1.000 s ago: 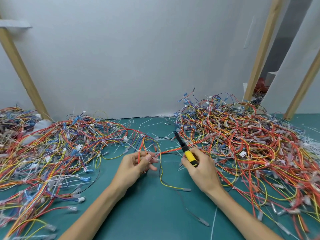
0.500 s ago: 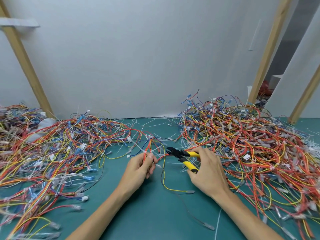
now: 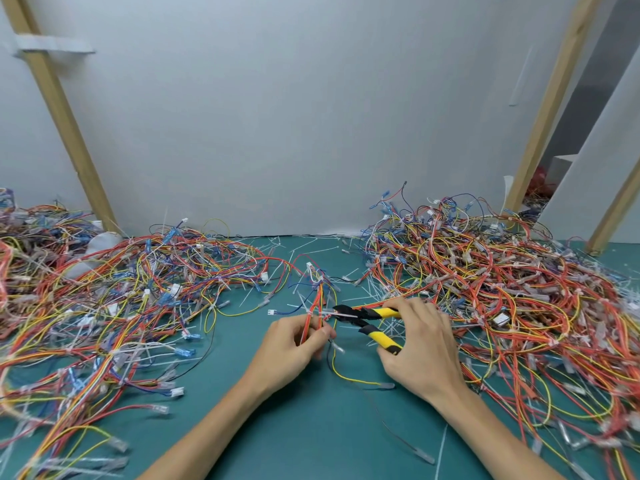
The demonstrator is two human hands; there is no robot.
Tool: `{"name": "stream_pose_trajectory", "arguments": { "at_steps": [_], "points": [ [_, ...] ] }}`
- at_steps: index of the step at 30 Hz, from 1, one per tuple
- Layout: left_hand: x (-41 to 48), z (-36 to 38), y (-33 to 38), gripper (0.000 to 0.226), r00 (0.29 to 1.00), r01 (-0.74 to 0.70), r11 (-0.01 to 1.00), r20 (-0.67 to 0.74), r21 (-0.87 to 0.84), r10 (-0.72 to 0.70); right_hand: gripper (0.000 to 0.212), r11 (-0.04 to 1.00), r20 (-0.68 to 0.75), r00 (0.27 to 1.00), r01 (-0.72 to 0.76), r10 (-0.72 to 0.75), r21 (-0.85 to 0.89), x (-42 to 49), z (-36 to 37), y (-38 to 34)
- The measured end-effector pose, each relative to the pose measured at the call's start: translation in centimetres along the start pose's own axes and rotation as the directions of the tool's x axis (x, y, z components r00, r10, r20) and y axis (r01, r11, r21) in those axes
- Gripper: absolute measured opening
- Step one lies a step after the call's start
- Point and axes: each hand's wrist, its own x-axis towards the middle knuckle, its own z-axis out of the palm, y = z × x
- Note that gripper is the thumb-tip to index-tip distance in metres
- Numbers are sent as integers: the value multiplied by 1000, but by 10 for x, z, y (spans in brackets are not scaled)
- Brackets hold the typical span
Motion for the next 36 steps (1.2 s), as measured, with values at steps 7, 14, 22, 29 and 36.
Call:
{"name": "stream_pose_trajectory", "arguments": {
  "at_steps": [7,14,22,29,36],
  "points": [
    [-1,1,1,23,999,-42,999,12,-13,42,45,1000,14,1000,21,-21,17,1,-1,-1],
    [-3,3,0,21,994,-75,996,73,-55,79,43,997,9,998,64,-65,39,0,-4,-4],
    [-6,9,3,23,990,-57,987,118,-149,75,37,994,34,996,81,-84,72,0,-4,-3],
    [-8,9,8,27,993,-62,980,89,-187,80,24,999,94,995,39,-39,6,-2,-5,-2],
    [-8,7,11,26,951,-168,977,-239,129,195,27,992,179,982,-79,61,95,0,-12,-2]
  ]
}}
